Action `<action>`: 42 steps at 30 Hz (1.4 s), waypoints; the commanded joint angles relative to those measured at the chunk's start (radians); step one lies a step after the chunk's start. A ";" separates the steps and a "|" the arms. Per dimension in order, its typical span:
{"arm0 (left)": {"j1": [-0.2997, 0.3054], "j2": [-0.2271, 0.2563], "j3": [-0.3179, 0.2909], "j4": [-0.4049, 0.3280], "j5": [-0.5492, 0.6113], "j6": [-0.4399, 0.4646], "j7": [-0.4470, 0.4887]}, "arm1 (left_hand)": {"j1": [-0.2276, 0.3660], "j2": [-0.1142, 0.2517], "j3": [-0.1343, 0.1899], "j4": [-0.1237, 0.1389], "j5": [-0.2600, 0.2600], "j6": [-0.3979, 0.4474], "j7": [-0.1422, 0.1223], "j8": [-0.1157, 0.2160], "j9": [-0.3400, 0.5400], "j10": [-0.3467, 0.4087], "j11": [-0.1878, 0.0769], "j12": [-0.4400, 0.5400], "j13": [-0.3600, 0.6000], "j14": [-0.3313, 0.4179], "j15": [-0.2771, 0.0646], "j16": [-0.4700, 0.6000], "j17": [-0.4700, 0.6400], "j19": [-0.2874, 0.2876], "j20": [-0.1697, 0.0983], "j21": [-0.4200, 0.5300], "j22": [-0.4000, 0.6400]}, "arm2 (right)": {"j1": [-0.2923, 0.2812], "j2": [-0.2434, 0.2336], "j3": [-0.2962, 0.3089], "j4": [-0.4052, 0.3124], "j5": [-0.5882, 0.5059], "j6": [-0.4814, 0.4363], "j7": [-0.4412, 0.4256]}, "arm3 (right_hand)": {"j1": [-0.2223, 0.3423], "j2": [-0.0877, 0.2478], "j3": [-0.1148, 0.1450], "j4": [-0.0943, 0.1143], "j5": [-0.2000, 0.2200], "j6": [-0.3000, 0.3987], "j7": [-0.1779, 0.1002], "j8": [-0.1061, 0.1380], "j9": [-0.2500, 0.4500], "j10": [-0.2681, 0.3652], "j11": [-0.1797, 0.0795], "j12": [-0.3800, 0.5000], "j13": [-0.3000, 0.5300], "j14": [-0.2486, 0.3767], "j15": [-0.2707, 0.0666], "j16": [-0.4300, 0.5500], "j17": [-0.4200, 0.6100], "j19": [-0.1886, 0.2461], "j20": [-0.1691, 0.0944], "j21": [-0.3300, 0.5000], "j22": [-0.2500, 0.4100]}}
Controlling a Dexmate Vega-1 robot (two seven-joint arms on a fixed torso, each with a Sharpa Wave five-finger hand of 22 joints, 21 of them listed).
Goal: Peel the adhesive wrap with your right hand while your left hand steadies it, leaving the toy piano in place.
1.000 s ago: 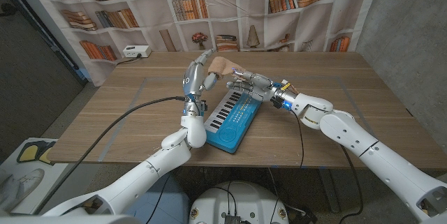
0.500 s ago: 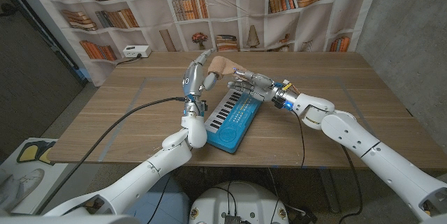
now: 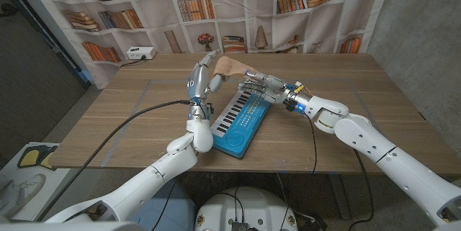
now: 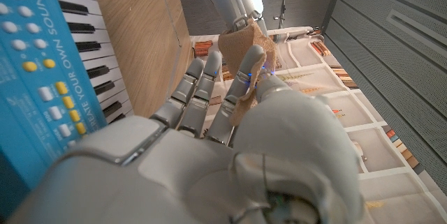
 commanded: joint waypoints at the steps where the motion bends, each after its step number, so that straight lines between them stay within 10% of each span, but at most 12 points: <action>1: 0.010 0.008 -0.010 -0.014 0.004 0.008 0.009 | -0.012 0.002 0.009 0.002 0.011 0.001 -0.001 0.007 0.000 0.006 -0.003 0.010 -0.001 -0.036 -0.039 0.003 -0.001 0.012 0.001 -0.003 0.002 | -0.010 -0.019 0.015 -0.016 -0.006 0.005 -0.016 | 0.002 -0.010 0.004 -0.002 -0.003 0.012 0.001 -0.001 0.004 0.011 0.001 0.009 0.001 0.010 -0.193 -0.005 0.004 -0.002 -0.049 0.007 0.000; 42: 0.043 0.002 -0.063 -0.041 -0.014 0.041 0.074 | -0.021 0.004 0.036 -0.003 0.017 0.041 -0.001 0.021 -0.009 0.009 -0.003 0.012 -0.010 -0.037 -0.038 -0.001 -0.004 0.028 0.012 -0.045 0.004 | -0.061 -0.067 0.075 -0.045 0.000 0.010 -0.101 | -0.002 -0.010 0.008 -0.008 -0.005 0.019 0.007 -0.015 0.015 0.013 0.002 0.012 -0.004 0.020 -0.192 -0.019 0.023 -0.010 -0.048 0.031 -0.011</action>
